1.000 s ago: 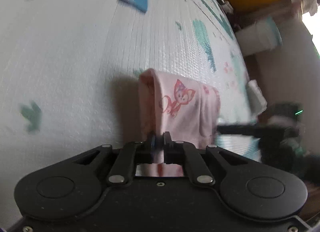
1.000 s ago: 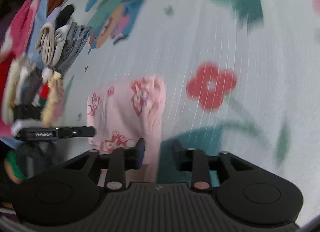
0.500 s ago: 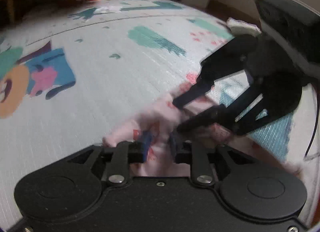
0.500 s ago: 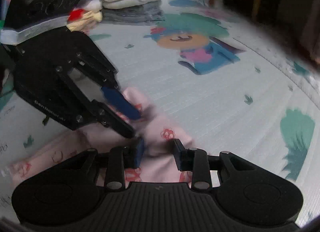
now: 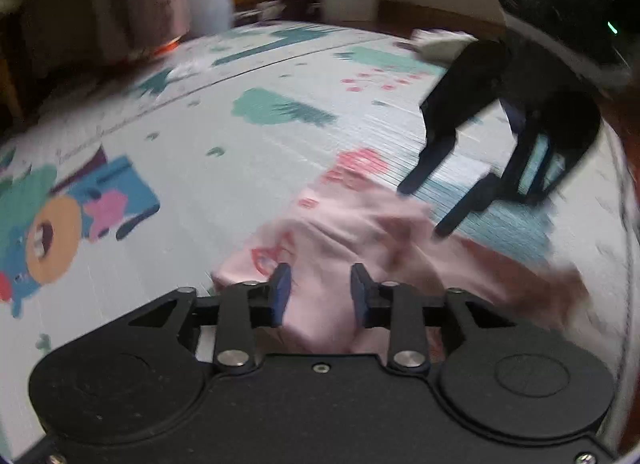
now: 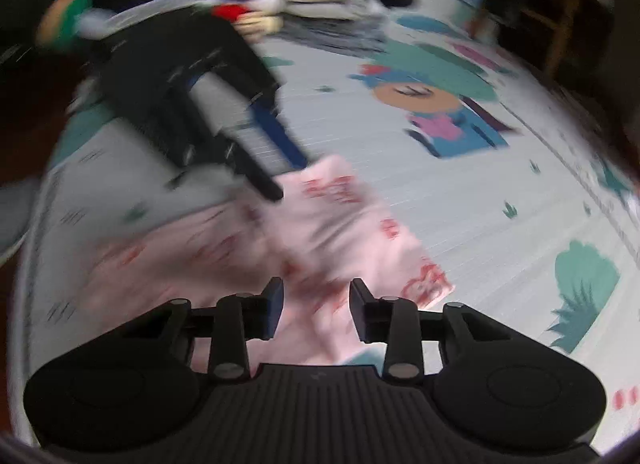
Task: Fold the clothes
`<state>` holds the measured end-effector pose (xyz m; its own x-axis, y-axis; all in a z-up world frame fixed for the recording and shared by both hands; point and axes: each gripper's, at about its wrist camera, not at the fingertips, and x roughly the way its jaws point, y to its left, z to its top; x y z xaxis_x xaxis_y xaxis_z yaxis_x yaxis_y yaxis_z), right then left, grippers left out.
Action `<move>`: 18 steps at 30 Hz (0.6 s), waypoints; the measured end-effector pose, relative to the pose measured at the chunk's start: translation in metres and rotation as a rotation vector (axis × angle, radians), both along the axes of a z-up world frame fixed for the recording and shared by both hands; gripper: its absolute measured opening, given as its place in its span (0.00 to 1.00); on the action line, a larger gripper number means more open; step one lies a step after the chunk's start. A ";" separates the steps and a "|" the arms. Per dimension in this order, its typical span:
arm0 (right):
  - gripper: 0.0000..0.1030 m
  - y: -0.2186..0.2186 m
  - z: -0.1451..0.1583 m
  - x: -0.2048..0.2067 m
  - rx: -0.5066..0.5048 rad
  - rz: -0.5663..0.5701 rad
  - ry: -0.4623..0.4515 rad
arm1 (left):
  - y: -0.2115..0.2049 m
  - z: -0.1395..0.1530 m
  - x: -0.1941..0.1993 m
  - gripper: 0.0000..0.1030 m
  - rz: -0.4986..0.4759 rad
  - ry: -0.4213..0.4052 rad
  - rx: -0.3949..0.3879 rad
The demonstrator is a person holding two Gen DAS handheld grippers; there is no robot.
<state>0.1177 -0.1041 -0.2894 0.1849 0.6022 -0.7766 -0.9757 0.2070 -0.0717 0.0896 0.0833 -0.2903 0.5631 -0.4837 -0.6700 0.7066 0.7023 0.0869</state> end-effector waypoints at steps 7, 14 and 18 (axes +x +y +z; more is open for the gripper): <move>0.61 -0.037 0.004 -0.094 -0.076 0.317 -0.130 | -0.016 -0.011 -0.100 0.43 -0.344 -0.075 0.187; 0.54 -0.025 -0.023 -0.115 -0.147 0.352 -0.237 | -0.033 -0.043 -0.152 0.54 -0.568 -0.229 0.369; 0.46 -0.023 -0.025 -0.113 -0.141 0.371 -0.287 | -0.036 -0.043 -0.145 0.60 -0.510 -0.228 0.341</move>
